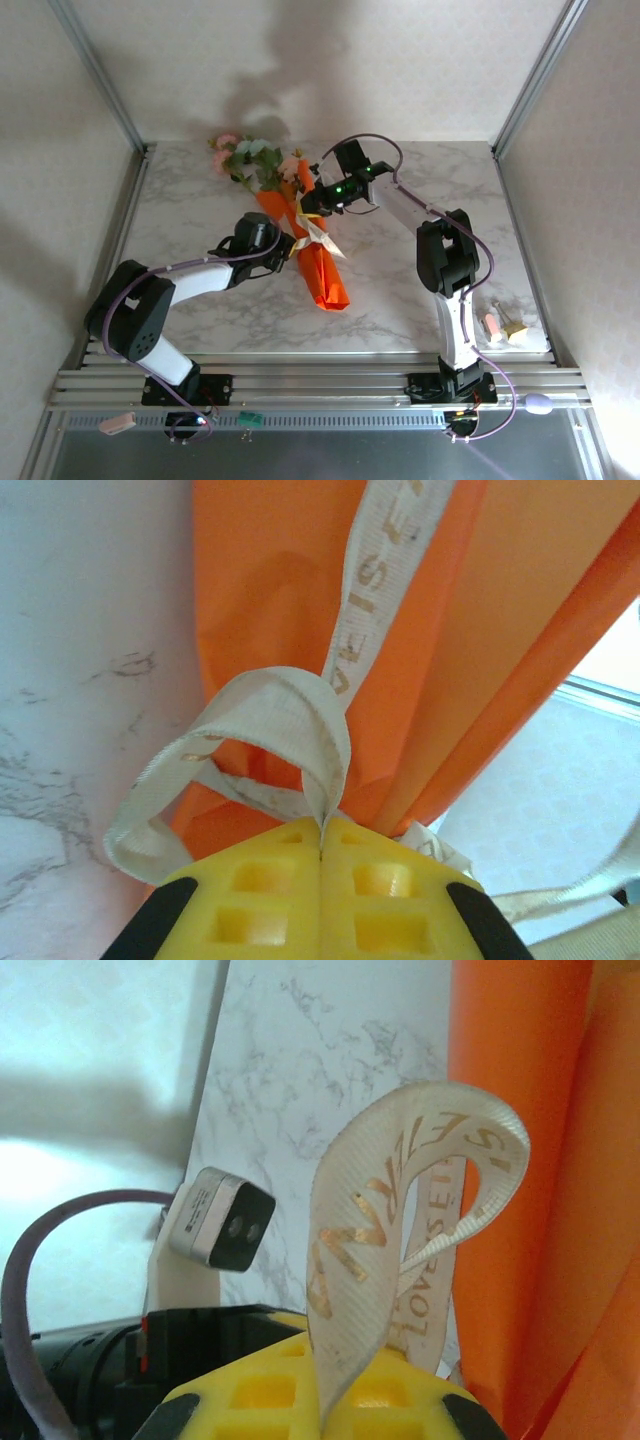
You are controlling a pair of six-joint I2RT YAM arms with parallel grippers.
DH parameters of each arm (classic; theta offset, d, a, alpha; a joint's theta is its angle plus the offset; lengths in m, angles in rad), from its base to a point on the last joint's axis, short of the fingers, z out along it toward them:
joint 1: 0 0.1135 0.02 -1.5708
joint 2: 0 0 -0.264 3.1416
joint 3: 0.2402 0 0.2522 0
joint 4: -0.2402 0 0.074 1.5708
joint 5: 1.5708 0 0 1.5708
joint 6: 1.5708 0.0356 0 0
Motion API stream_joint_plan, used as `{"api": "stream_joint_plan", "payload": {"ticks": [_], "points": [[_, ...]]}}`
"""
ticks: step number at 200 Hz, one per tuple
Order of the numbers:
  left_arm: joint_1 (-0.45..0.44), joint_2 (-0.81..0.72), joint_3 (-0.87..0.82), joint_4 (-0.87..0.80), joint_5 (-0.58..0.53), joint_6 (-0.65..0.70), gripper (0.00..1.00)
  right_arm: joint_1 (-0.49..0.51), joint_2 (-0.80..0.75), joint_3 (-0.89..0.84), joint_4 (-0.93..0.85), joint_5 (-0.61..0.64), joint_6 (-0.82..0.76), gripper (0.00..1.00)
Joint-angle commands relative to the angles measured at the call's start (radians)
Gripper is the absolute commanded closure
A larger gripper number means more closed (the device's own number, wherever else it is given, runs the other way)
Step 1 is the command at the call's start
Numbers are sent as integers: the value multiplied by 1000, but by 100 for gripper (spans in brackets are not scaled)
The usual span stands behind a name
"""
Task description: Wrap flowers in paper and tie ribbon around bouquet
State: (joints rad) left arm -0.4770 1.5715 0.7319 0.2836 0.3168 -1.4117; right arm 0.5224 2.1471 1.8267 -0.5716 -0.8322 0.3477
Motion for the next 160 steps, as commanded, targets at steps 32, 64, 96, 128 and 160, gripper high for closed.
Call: {"api": "stream_joint_plan", "payload": {"ticks": [32, 64, 96, 128, 160], "points": [[-8, 26, 6, 125, -29, -52, 100, 16, -95, -126, 147, 87, 208, 100], [-9, 59, 22, 161, -24, -87, 100, 24, -204, -236, 193, 186, 302, 100], [-9, 85, 42, 165, -36, -132, 100, 24, -309, -347, 249, 278, 384, 100], [-10, 118, 69, 207, -34, -181, 100, 36, -345, -373, 267, 293, 426, 100], [-18, 143, 117, 183, -22, -165, 100, 50, -325, -360, 249, 292, 433, 100]]}}
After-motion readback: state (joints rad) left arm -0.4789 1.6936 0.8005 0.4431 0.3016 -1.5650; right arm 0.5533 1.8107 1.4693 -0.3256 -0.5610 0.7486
